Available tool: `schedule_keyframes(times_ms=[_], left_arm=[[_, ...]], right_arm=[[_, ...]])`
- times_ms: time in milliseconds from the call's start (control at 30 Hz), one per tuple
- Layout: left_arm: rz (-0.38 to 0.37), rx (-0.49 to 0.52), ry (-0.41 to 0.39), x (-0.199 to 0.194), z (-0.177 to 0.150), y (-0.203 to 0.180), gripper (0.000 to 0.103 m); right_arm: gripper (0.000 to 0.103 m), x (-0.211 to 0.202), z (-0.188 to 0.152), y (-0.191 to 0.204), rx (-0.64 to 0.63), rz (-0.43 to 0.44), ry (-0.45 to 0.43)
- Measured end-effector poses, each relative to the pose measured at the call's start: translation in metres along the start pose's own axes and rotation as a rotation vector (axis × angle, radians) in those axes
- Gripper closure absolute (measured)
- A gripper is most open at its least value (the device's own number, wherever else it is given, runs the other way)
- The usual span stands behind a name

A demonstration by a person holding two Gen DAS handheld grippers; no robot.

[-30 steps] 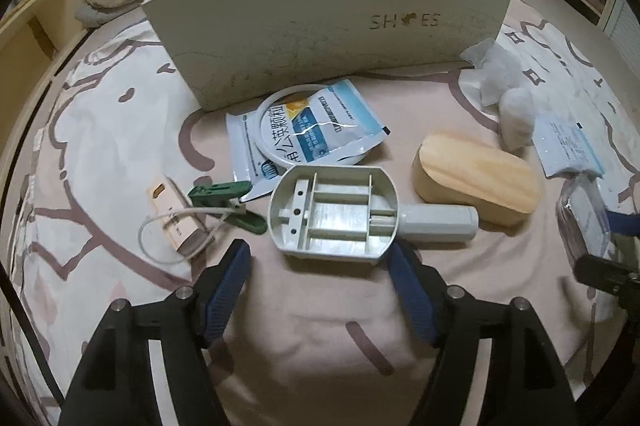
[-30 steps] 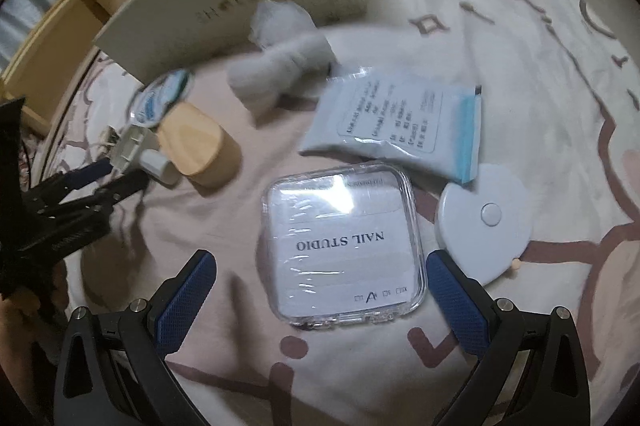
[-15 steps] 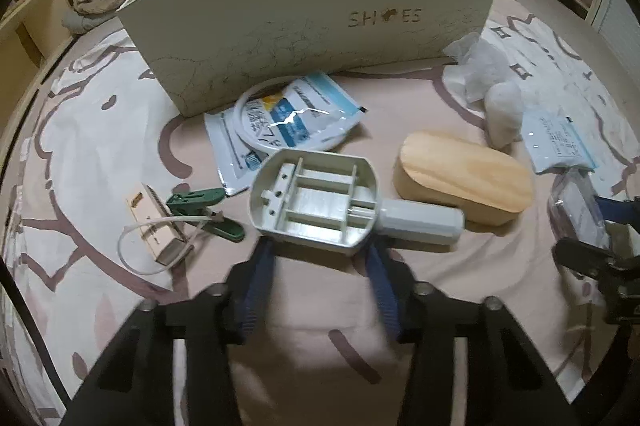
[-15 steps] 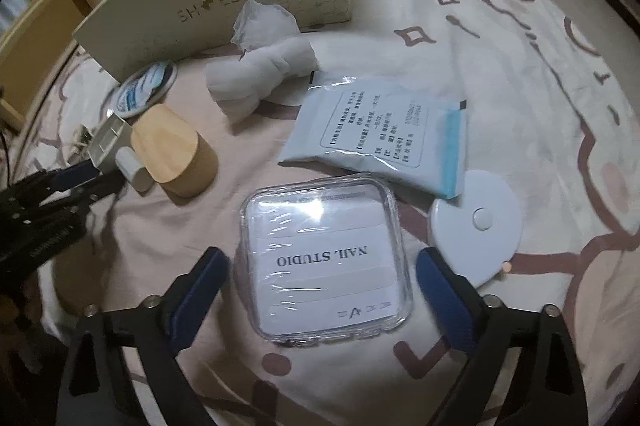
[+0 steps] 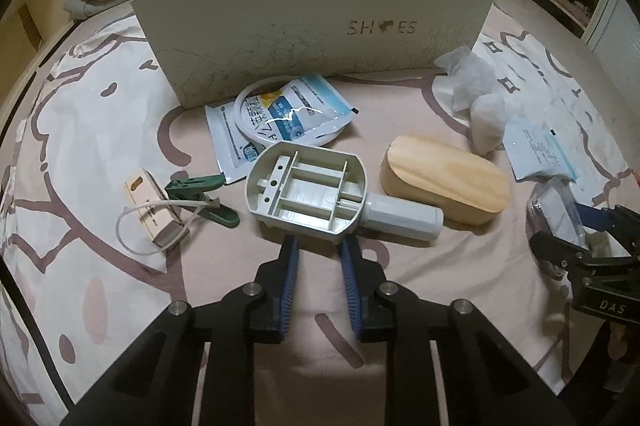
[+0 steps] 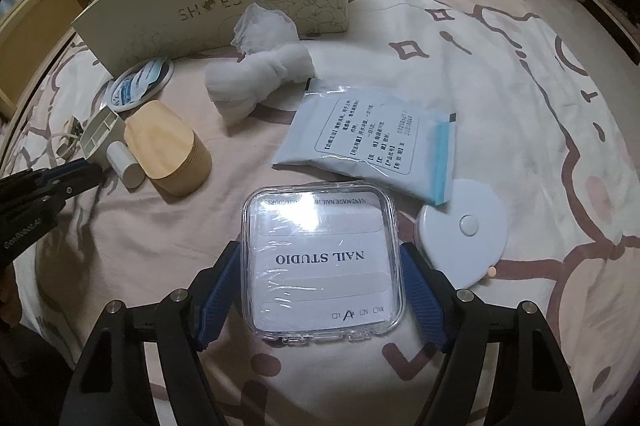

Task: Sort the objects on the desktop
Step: 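Lift the grey holder with the left gripper while the right gripper grasps the NAIL STUDIO case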

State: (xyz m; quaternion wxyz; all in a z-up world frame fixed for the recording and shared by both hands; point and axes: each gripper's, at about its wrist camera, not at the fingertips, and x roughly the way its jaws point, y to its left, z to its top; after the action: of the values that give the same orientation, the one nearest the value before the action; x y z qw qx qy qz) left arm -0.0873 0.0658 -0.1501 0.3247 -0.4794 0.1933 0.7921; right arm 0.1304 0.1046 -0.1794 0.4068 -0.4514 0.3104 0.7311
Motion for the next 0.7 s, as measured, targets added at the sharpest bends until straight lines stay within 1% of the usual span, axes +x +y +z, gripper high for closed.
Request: schedule_keyframes(times_ms=[100, 133, 167, 233, 333, 433, 500, 567, 633, 700], left_arm=[[-0.016, -0.007, -0.013, -0.006, 0.001, 0.002, 0.079], [-0.025, -0.011, -0.023, -0.009, 0.001, 0.003, 0.075], [-0.031, -0.014, -0.033, -0.012, 0.001, 0.004, 0.074], [-0.036, -0.017, -0.057, -0.017, 0.005, 0.005, 0.074], [-0.017, -0.03, -0.076, -0.018, 0.015, 0.009, 0.074], [0.006, -0.046, -0.065, -0.009, 0.024, 0.016, 0.073], [0.026, -0.04, -0.05, 0.0, 0.029, 0.019, 0.063], [0.026, -0.037, -0.052, 0.007, 0.033, 0.022, 0.043], [0.027, -0.042, -0.056, 0.012, 0.035, 0.025, 0.034], [0.0, -0.049, -0.055, 0.015, 0.038, 0.026, 0.033]], right_arm=[[0.025, 0.0, -0.001, -0.002, -0.001, 0.0, 0.001], [0.025, 0.0, -0.001, 0.0, -0.001, 0.0, 0.001], [0.026, 0.0, -0.001, -0.001, -0.001, 0.0, 0.001], [0.025, 0.0, -0.002, -0.001, -0.002, -0.001, 0.002], [0.025, 0.0, -0.003, -0.002, -0.006, -0.001, 0.003], [0.025, -0.001, -0.004, -0.004, -0.009, 0.002, 0.004], [0.025, -0.001, -0.005, -0.006, -0.01, 0.004, 0.005], [0.025, -0.001, -0.007, -0.008, -0.01, 0.006, 0.005], [0.025, -0.002, -0.008, -0.009, -0.009, 0.008, 0.007], [0.025, -0.002, -0.009, -0.011, -0.01, 0.008, 0.008]])
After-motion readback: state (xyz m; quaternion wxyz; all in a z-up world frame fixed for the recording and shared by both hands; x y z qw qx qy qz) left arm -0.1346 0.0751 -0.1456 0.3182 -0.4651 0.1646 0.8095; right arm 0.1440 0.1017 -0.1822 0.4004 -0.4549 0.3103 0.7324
